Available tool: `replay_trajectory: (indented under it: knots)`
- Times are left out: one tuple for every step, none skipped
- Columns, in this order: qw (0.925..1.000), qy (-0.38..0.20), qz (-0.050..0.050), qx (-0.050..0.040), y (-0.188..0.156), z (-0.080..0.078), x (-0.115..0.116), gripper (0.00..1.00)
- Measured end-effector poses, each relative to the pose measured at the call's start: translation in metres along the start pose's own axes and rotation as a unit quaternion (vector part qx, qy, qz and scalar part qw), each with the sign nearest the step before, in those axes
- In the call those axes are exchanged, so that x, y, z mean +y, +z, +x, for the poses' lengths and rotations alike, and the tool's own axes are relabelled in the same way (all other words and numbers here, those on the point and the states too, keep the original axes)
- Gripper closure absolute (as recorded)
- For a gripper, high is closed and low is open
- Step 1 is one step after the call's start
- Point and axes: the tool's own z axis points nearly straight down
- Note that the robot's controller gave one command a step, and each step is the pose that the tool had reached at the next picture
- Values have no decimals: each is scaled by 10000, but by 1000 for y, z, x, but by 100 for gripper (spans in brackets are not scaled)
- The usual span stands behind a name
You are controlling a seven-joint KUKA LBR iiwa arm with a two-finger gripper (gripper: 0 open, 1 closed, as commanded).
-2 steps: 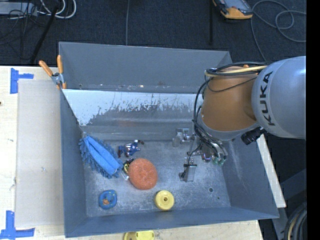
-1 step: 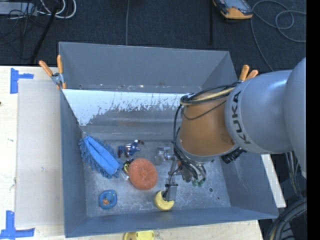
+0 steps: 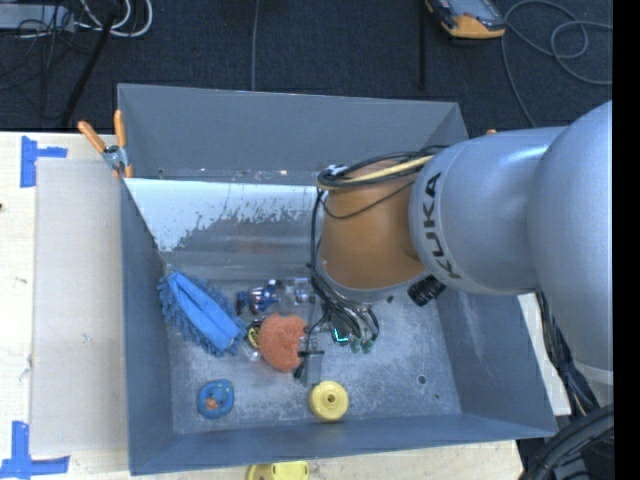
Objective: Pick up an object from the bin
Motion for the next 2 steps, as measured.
replay_trajectory:
  knots:
    - [10000,-42,-4,-56,-13,-12,9,100]
    - [10000,-42,-4,-56,-13,-12,9,100]
